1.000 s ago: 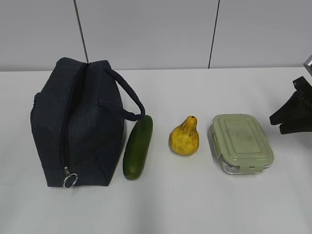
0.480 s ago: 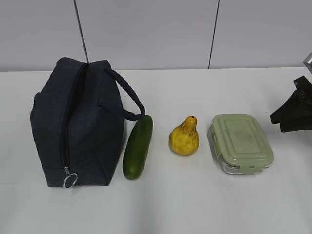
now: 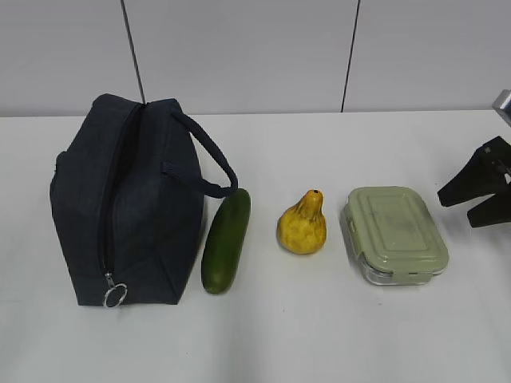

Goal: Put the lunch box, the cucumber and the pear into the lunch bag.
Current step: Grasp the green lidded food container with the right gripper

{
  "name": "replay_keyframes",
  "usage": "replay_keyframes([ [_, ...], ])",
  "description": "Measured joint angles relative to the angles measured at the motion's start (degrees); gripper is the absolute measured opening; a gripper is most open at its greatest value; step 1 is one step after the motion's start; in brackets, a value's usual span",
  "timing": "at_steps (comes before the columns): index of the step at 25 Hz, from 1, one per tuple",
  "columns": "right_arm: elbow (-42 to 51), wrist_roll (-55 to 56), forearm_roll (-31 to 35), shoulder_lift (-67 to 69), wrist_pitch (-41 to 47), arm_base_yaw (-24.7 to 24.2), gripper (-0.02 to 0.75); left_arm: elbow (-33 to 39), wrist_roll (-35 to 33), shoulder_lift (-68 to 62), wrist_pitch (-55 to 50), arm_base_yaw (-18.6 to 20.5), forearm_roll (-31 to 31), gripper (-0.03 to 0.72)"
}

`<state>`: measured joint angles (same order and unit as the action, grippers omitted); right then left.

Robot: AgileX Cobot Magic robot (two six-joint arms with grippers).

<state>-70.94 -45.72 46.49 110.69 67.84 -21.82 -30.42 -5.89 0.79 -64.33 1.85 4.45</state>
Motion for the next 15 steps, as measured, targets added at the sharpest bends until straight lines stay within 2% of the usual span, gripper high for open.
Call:
replay_keyframes([
  [5, 0.00, -2.68, 0.62, 0.07, 0.00, 0.14, 0.603, 0.00, 0.00, 0.00, 0.00, 0.00, 0.00, 0.451],
  [15, 0.00, -5.37, 1.45, 2.55, 0.00, 0.14, 0.597, 0.00, 0.00, 0.00, 0.00, 0.00, 0.00, 0.451],
])
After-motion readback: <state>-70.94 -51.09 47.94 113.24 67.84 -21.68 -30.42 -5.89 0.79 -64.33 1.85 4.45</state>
